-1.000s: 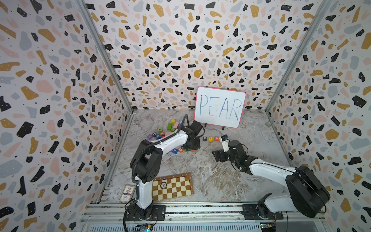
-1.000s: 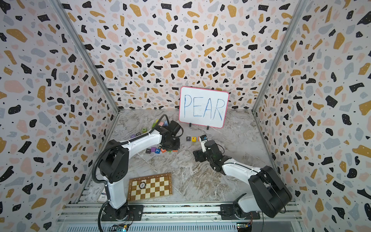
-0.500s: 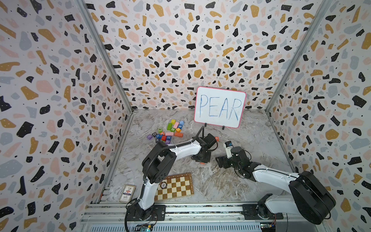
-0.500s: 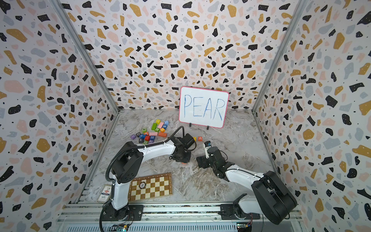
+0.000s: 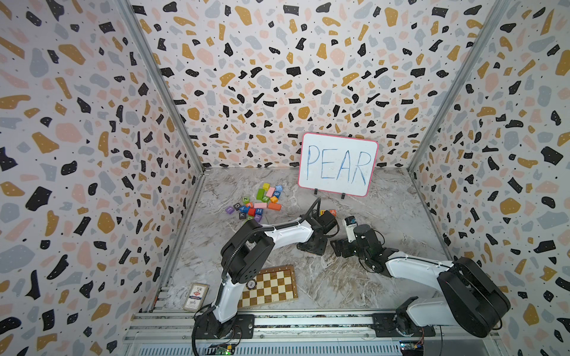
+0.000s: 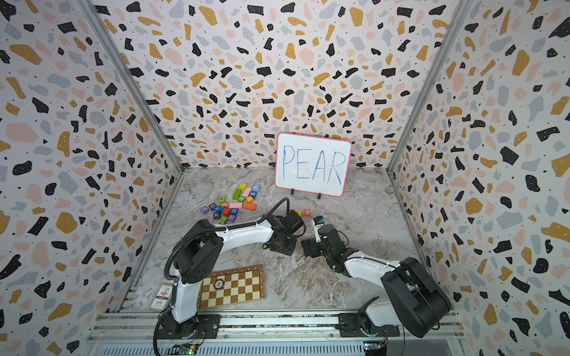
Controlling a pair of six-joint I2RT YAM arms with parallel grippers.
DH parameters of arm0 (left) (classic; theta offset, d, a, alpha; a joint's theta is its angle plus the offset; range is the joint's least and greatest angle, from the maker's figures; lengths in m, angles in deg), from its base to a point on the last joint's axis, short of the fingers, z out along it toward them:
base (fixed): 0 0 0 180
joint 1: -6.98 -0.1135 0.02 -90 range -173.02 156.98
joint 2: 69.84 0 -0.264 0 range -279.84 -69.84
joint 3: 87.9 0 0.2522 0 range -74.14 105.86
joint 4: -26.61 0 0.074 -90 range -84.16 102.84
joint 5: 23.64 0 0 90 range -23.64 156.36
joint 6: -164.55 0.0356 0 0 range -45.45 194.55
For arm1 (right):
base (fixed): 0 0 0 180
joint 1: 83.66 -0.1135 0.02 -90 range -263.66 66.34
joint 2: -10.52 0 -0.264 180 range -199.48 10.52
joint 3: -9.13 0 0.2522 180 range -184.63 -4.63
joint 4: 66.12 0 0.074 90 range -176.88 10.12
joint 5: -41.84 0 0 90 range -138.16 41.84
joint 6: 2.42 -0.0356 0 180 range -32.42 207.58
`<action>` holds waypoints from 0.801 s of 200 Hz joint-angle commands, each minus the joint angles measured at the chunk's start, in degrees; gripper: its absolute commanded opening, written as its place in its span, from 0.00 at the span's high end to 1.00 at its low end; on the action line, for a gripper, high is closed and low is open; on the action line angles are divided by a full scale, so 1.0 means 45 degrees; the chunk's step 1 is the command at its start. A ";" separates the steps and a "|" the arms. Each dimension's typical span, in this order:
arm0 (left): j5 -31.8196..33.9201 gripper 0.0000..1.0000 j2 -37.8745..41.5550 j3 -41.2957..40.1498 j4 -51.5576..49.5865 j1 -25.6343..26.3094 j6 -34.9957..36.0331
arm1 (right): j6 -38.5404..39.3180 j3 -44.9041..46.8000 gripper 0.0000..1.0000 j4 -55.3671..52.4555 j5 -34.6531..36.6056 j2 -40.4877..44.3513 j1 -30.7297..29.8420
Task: Spell the uppercase word “pear” with letter blocks
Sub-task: Place the letter block at the center of the board.
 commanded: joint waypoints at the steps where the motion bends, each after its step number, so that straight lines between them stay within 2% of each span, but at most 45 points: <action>1: 0.0770 0.50 0.0124 -0.0510 -0.0886 0.0011 0.0172 | 0.0019 -0.0067 0.13 0.0119 -0.0119 -0.0048 0.0069; 50: 0.1123 0.47 0.0523 -0.1163 -0.0664 -0.0005 0.0099 | 0.0195 -0.0443 0.13 -0.0052 -0.0633 -0.0130 0.0168; 94: 0.1285 0.46 0.1100 -0.1793 -0.0261 -0.0486 -0.0120 | 0.0191 -0.0761 0.13 -0.0217 -0.0902 -0.0432 0.0086; 115: 0.0878 0.47 0.1429 -0.2159 0.0131 -0.1016 -0.0123 | 0.0460 -0.1257 0.13 -0.0118 -0.1435 -0.1038 -0.0042; 160: 0.0274 0.47 0.2340 -0.2676 0.0295 -0.1479 -0.0359 | 0.1623 -0.2243 0.13 -0.1431 -0.0869 -0.1867 -0.1038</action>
